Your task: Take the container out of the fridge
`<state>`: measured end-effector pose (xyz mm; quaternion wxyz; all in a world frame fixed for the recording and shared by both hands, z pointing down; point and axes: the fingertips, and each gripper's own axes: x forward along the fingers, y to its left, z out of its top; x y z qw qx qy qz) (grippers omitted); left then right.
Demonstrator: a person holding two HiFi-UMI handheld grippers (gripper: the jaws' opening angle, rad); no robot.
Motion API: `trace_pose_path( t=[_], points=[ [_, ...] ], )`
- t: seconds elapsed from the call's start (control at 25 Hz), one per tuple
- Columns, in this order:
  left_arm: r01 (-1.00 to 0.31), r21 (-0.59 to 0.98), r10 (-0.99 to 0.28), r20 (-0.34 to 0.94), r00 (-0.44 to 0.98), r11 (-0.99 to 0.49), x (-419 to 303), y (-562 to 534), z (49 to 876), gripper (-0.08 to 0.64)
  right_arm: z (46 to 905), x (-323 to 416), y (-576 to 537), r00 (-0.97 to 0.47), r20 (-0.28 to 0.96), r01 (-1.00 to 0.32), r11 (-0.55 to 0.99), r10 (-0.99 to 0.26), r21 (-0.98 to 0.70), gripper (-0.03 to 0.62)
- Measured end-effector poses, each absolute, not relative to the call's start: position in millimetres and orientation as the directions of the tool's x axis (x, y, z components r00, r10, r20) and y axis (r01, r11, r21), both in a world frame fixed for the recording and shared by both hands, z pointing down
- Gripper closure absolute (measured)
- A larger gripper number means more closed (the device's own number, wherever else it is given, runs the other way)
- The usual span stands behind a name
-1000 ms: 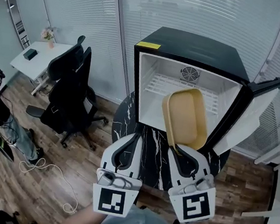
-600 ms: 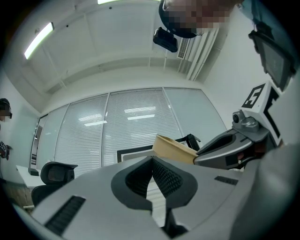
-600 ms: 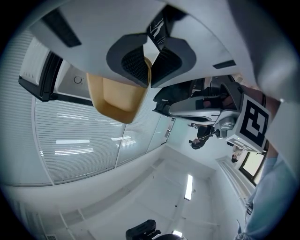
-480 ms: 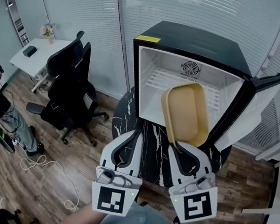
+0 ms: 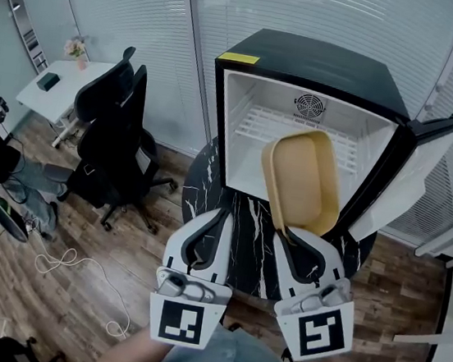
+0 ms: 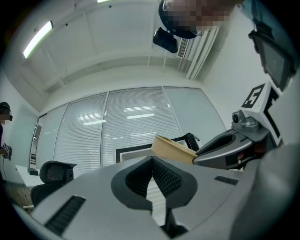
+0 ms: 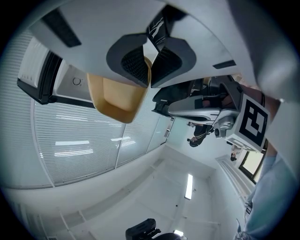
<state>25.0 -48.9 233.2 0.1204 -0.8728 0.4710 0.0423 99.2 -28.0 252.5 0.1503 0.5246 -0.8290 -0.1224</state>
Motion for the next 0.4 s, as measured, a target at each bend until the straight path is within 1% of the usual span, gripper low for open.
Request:
trace_pose_path(
  t=[0.4],
  points=[
    [-0.833, -0.168, -0.813, -0.186, 0.552, -0.527, 28.7, -49.9, 235.7, 0.546, 255.0, 102.3, -28.7, -0.402, 0.124, -0.833, 0.418, -0.907, 0.363, 0.557]
  ],
)
